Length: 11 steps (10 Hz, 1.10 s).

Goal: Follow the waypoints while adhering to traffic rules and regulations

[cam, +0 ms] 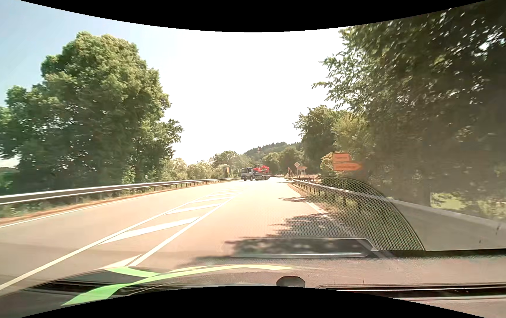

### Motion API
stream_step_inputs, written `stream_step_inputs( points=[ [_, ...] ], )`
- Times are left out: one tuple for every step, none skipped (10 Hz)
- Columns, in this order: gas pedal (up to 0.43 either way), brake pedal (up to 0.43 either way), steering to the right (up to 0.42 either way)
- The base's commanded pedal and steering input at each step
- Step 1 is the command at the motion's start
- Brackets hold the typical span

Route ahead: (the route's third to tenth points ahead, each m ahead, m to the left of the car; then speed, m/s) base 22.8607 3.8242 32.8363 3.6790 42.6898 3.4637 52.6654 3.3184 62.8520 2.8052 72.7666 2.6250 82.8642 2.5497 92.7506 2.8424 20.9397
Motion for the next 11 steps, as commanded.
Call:
stream_step_inputs(
  points=[
    [0.220,0.000,0.006],
    [0.228,0.000,0.004],
    [0.260,0.000,0.002],
    [0.280,0.000,0.001],
    [0.287,0.000,-0.001],
    [0.299,0.000,-0.001],
    [0.311,0.000,-0.002],
    [0.311,0.000,-0.002],
    [0.319,0.000,-0.002],
    [0.319,0.000,-0.002],
    [0.319,0.000,-0.002]
  ],
)
